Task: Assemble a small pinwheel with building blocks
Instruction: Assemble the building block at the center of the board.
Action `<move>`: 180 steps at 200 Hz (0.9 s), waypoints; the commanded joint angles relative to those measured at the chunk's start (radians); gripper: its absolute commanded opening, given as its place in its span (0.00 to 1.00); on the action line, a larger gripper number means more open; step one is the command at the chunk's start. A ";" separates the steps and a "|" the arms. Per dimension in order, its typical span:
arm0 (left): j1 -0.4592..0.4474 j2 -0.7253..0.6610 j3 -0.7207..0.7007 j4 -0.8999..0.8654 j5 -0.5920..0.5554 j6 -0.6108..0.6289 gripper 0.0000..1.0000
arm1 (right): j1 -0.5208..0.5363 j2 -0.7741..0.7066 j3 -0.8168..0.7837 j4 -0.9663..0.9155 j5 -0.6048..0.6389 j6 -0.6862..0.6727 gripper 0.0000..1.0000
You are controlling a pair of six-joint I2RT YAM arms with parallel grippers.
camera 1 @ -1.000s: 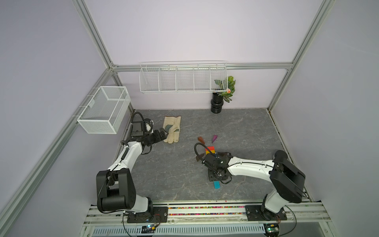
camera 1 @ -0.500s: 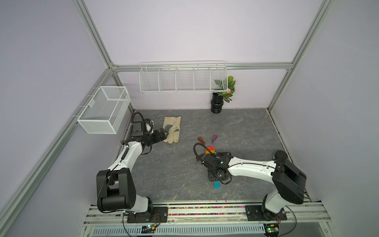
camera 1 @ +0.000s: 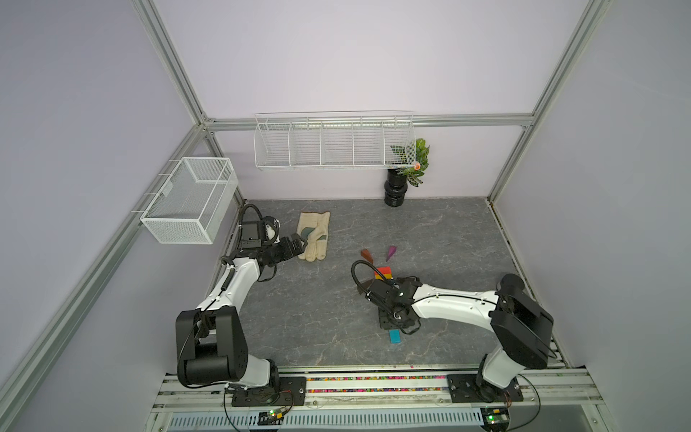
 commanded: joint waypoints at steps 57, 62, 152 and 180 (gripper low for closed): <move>0.005 0.012 0.008 0.000 -0.003 0.010 1.00 | -0.036 0.044 0.023 -0.003 0.003 -0.014 0.32; 0.005 0.013 0.009 -0.001 -0.003 0.011 1.00 | -0.035 0.047 0.026 -0.003 0.004 -0.018 0.32; 0.005 0.016 0.008 0.000 -0.004 0.011 1.00 | -0.047 0.065 0.044 -0.001 0.008 -0.022 0.32; 0.005 0.017 0.008 0.000 -0.003 0.010 1.00 | -0.049 0.069 0.047 0.000 0.008 -0.021 0.32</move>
